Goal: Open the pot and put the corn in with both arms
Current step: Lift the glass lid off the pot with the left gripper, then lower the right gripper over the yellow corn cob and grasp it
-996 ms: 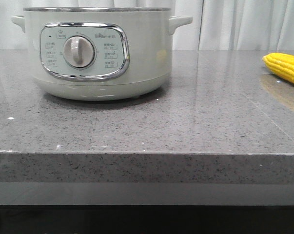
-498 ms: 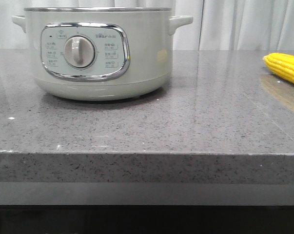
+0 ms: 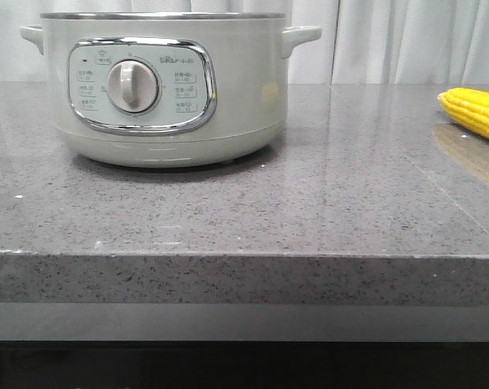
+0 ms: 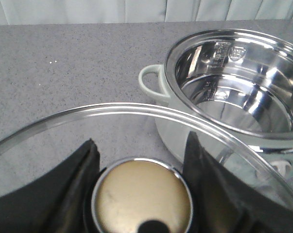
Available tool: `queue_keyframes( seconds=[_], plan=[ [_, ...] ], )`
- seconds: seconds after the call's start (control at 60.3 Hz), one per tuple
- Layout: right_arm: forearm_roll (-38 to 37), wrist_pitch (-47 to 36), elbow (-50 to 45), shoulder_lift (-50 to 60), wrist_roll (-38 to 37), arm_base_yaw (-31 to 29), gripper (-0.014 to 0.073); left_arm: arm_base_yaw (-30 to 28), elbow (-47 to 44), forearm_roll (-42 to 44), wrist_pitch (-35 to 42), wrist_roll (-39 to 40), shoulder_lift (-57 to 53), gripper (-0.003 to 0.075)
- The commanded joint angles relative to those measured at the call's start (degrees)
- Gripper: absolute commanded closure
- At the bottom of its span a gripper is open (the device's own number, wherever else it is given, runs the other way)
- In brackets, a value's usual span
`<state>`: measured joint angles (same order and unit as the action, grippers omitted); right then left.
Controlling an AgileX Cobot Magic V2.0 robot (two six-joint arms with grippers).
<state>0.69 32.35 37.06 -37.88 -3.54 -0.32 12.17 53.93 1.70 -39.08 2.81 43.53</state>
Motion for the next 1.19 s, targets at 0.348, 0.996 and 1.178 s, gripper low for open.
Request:
queue_keyframes(
  seconds=[0.348, 0.996, 1.178],
  plan=[
    [-0.06, -0.26, 9.13, -7.07, 0.51, -0.38, 0.0055, -0.12, -2.43, -0.40, 8.69, 0.33, -4.16, 0.0426],
    [-0.69, 15.10, 40.48, -40.95, 0.51, -0.38, 0.0007, -0.12, -2.43, -0.40, 8.69, 0.33, -3.95, 0.0426],
    [-1.73, 18.61, 49.22, -49.80, 0.56, -0.43, 0.0008, -0.12, -2.43, -0.40, 8.69, 0.33, -3.95, 0.0426]
  ],
)
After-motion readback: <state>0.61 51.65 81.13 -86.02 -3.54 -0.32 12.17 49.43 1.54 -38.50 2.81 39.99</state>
